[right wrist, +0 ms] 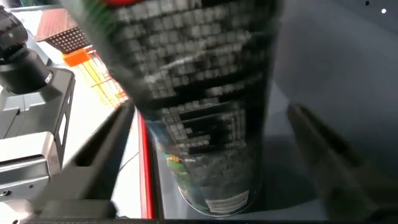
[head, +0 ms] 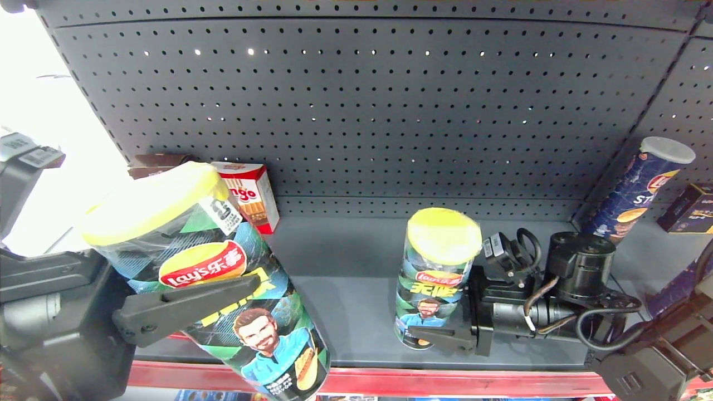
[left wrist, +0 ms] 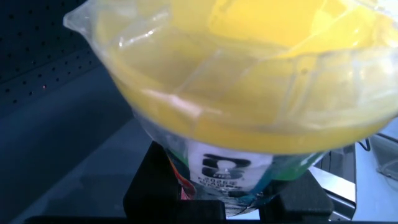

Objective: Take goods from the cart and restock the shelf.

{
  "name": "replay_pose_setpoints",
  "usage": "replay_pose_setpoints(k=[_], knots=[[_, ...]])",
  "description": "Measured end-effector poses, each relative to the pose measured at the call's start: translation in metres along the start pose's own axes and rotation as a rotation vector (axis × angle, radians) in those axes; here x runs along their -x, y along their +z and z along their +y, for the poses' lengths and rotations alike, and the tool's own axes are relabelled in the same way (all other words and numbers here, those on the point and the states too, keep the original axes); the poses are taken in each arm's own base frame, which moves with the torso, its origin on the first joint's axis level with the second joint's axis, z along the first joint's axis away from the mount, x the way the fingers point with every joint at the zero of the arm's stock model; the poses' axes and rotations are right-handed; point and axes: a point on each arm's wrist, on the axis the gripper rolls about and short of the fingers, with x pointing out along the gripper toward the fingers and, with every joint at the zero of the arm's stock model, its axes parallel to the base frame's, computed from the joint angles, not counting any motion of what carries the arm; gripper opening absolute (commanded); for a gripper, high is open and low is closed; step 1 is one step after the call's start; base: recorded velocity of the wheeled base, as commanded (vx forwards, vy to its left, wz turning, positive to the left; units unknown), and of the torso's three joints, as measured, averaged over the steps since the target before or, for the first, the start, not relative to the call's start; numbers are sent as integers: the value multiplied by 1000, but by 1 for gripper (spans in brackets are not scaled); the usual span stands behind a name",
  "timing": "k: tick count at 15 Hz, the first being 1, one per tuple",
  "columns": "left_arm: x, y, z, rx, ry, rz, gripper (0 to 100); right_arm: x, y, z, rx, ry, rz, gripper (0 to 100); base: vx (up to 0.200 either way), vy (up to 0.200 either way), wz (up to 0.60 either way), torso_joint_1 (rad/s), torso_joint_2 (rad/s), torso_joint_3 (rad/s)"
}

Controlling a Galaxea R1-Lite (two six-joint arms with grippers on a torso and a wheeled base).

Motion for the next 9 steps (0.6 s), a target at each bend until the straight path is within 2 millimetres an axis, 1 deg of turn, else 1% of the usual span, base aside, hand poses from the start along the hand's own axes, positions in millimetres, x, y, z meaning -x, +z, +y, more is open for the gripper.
replay_pose_setpoints(k=[3, 5, 9], knots=[[0, -1, 0, 1, -1, 1, 0, 2, 3, 2, 5, -1, -5, 100, 0, 0, 0, 0, 0, 0], [0, 0, 0, 1, -1, 1, 0, 10, 6, 6, 9, -11, -8, 100, 0, 0, 0, 0, 0, 0], [0, -3, 0, 6, 0, 7, 0, 44, 20, 16, 31, -80, -28, 100, 0, 0, 0, 0, 0, 0]])
